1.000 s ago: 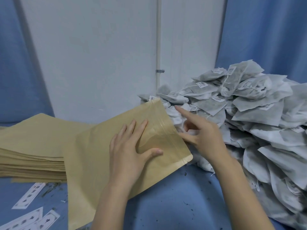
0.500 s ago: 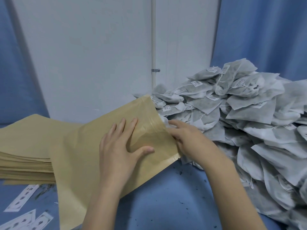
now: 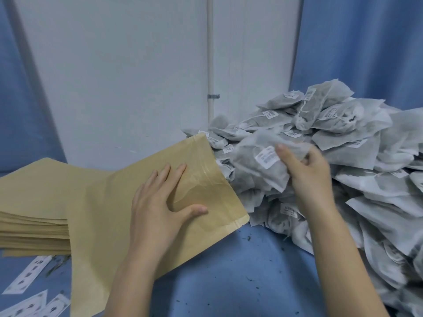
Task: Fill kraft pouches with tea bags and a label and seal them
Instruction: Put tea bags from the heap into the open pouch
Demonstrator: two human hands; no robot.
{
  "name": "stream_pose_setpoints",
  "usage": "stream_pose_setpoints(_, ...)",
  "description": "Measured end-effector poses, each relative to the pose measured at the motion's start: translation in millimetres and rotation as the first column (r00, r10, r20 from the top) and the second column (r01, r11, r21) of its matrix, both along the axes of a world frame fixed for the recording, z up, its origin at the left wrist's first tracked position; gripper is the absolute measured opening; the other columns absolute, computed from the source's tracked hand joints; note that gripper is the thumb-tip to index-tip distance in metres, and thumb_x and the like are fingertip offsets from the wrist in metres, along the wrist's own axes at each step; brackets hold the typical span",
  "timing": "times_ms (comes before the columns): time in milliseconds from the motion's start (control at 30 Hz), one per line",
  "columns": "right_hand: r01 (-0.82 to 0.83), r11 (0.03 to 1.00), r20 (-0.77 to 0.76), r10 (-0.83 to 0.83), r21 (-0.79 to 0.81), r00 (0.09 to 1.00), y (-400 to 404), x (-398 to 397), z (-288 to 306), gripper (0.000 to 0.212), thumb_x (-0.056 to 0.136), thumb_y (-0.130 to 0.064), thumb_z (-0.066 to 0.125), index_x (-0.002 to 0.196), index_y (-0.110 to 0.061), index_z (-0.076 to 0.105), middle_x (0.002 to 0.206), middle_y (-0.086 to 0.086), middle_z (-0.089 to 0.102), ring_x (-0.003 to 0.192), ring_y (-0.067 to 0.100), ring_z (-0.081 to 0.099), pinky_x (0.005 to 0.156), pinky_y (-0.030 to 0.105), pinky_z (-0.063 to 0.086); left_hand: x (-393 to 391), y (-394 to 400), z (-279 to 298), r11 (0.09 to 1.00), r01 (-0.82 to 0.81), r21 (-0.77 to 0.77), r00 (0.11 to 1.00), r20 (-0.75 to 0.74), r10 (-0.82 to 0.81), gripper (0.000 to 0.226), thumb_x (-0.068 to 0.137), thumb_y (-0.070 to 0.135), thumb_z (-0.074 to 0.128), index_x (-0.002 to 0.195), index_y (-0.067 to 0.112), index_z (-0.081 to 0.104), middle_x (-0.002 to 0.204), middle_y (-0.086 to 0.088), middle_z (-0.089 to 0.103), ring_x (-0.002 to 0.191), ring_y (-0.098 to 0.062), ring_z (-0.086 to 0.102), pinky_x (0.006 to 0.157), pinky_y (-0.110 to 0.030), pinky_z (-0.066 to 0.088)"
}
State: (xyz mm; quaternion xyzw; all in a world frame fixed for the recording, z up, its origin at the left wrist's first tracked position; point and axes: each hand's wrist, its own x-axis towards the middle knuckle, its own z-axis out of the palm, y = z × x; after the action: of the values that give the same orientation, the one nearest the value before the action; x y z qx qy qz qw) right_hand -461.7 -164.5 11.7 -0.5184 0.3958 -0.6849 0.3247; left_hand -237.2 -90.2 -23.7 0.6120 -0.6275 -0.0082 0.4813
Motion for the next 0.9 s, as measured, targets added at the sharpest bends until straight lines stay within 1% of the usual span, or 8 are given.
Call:
stream_pose_setpoints(200, -0.365, 0.927, -0.147, 0.375, 0.087, 0.915, 3.1, 37.6, -9.0, 0.01, 0.082, -0.016, 0.067, 0.085, -0.024, 0.072, 0.073, -0.002, 0.069, 0.07, 0.018, 0.063, 0.063, 0.028, 0.052, -6.0, -1.0, 0.3, 0.999, 0.053, -0.014, 0.998, 0.042, -0.052, 0.08, 0.049, 0.067, 0.063, 0.121, 0.063, 0.03, 0.144, 0.026, 0.026, 0.141, -0.005, 0.022, 0.113, -0.024, 0.014)
stream_pose_setpoints(433, -0.66, 0.67, -0.263, 0.741, 0.34, 0.618, 0.4, 41.2, -10.6, 0.027, 0.078, -0.011, 0.062, 0.098, -0.025, 0.073, 0.093, 0.013, 0.071, 0.081, 0.019, 0.066, 0.066, 0.029, 0.052, -8.4, -1.2, 1.0, 0.994, 0.107, 0.007, 0.987, 0.123, -0.107, 0.081, 0.053, 0.066, 0.06, 0.129, 0.053, 0.035, 0.147, 0.021, 0.032, 0.141, -0.008, 0.025, 0.112, -0.02, 0.011)
stream_pose_setpoints(500, -0.51, 0.722, -0.383, 0.686, 0.468, 0.619, -5.6, 50.6, -4.4, 0.027, 0.087, -0.008, 0.054, 0.108, -0.013, 0.07, 0.111, 0.022, 0.064, 0.102, 0.019, 0.063, 0.073, 0.027, 0.051, -15.6, -2.3, -0.6, 0.991, 0.134, 0.012, 0.975, 0.178, -0.134, 0.078, 0.057, 0.064, 0.062, 0.129, 0.053, 0.035, 0.145, 0.022, 0.033, 0.14, -0.009, 0.027, 0.11, -0.016, 0.009)
stream_pose_setpoints(567, -0.51, 0.719, -0.296, 0.675, 0.473, 0.676, -16.2, 40.5, -15.9, 0.039, 0.099, 0.003, 0.025, 0.133, 0.021, 0.018, 0.143, 0.035, 0.025, 0.136, 0.032, 0.029, 0.099, 0.026, 0.024, -23.1, -3.7, -3.5, 0.989, 0.149, 0.015, 0.966, 0.21, -0.149, 0.075, 0.062, 0.058, 0.07, 0.13, 0.051, 0.039, 0.14, 0.027, 0.032, 0.138, -0.009, 0.029, 0.106, -0.008, 0.005)
stream_pose_setpoints(633, -0.428, 0.743, -0.416, 0.653, 0.515, 0.633, -20.9, 42.2, -17.4, 0.042, 0.1, 0.002, 0.014, 0.133, 0.017, -0.009, 0.146, 0.028, 0.02, 0.14, 0.035, 0.018, 0.101, 0.024, 0.015, -25.1, -6.2, -7.1, 0.99, 0.138, 0.019, 0.969, 0.203, -0.139, 0.072, 0.066, 0.05, 0.075, 0.131, 0.049, 0.044, 0.139, 0.029, 0.033, 0.138, -0.006, 0.029, 0.101, -0.002, 0.003)
stream_pose_setpoints(733, -0.322, 0.81, -0.563, 0.577, 0.491, 0.591, -34.6, 54.9, -7.0, 0.042, 0.095, 0.001, 0.043, 0.136, 0.004, 0.035, 0.099, 0.003, 0.053, 0.098, 0.017, 0.057, 0.073, 0.01, 0.046, -18.2, -8.2, -10.0, 0.992, 0.125, 0.036, 0.979, 0.161, -0.129, 0.078, 0.066, 0.052, 0.075, 0.135, 0.051, 0.038, 0.145, 0.028, 0.029, 0.139, -0.002, 0.023, 0.104, -0.005, 0.005)
stream_pose_setpoints(833, -0.377, 0.898, -0.602, 0.432, 0.224, 0.671, -30.3, 29.9, -0.5, 0.016, 0.082, -0.01, 0.065, 0.095, -0.017, 0.07, 0.081, -0.008, 0.068, 0.069, 0.002, 0.059, 0.06, 0.014, 0.046, -16.7, -9.8, -10.2, 0.997, 0.08, 0.021, 0.983, 0.165, -0.082, 0.084, 0.063, 0.054, 0.075, 0.137, 0.049, 0.036, 0.149, 0.022, 0.03, 0.141, -0.005, 0.021, 0.108, -0.016, 0.011)
stream_pose_setpoints(900, -0.011, 1.0, -0.783, -0.013, -0.025, 0.622, -38.5, 4.6, -5.5, 0.013, 0.081, -0.025, 0.067, 0.094, -0.027, 0.07, 0.093, -0.007, 0.067, 0.083, 0.005, 0.058, 0.071, 0.023, 0.044, -19.3, -10.0, -10.7, 0.997, 0.078, 0.024, 0.984, 0.162, -0.08, 0.086, 0.062, 0.053, 0.076, 0.138, 0.048, 0.036, 0.15, 0.02, 0.029, 0.141, -0.007, 0.021, 0.109, -0.017, 0.01)
